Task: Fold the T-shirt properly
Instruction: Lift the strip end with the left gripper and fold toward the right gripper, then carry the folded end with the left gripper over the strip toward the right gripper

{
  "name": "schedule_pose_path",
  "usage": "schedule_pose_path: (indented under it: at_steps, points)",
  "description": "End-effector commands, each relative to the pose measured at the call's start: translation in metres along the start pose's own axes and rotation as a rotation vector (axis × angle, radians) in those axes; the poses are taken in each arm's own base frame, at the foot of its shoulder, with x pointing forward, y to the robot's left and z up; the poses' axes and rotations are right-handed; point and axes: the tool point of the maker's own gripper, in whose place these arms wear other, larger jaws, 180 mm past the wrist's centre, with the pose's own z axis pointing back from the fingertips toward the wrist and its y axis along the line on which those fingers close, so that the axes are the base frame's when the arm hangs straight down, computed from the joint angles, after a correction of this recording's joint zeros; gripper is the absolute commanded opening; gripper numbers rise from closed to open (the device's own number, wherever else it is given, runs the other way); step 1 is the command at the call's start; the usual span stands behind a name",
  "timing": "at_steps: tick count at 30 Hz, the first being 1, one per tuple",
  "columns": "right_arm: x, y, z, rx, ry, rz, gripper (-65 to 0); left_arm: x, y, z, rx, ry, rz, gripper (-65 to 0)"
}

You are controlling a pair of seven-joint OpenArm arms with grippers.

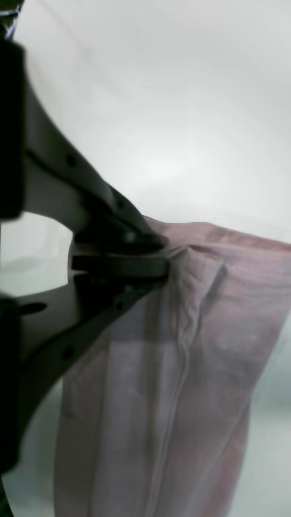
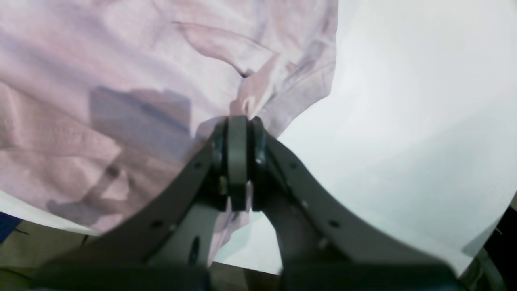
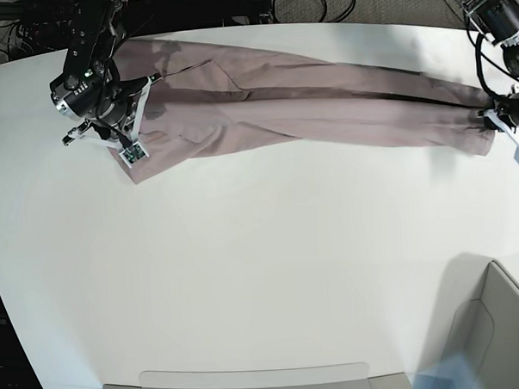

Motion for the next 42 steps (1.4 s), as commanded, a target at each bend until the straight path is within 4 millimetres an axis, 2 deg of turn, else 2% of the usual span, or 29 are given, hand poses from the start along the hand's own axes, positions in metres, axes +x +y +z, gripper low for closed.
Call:
schedule_pose_path:
  at_steps: [1,5,11,14,20,23,32,36,42]
  points:
    - [0.0,-0.008,0.004,-0.032,0.008,0.016,-65.0,0.015,0.002,0.012,0.026,-0.055,-0.031,-65.0]
    - [0.0,-0.008,0.004,-0.032,0.007,0.017,-65.0,0.011,-0.028,0.022,0.039,-0.101,-0.112,-65.0]
    - [0.002,-0.007,0.004,-0.028,0.002,0.021,-65.0,0.018,-0.072,0.056,0.071,-0.222,-0.238,-65.0]
    - [0.002,-0.007,0.003,-0.028,0.005,0.021,-65.0,0.021,-0.104,0.061,0.044,-0.241,-0.343,-65.0]
    - [-0.003,-0.004,-0.002,-0.01,0.023,0.018,-65.0,0.006,-0.171,0.041,-0.109,-0.202,-0.463,-65.0]
    - [-0.005,-0.002,-0.004,-0.004,0.032,0.018,-65.0,0.0,-0.196,0.035,-0.172,-0.194,-0.486,-65.0]
    - [-0.004,-0.001,-0.004,-0.002,0.029,0.015,-65.0,-0.018,-0.276,0.029,-0.359,-0.178,-0.604,-65.0]
    - [-0.004,-0.001,-0.004,-0.001,0.029,0.015,-65.0,-0.039,-0.3,0.027,-0.428,-0.138,-0.644,-65.0]
    - [-0.002,-0.001,-0.004,0.002,0.023,0.014,-65.0,-0.048,-0.328,0.029,-0.499,-0.136,-0.667,-65.0]
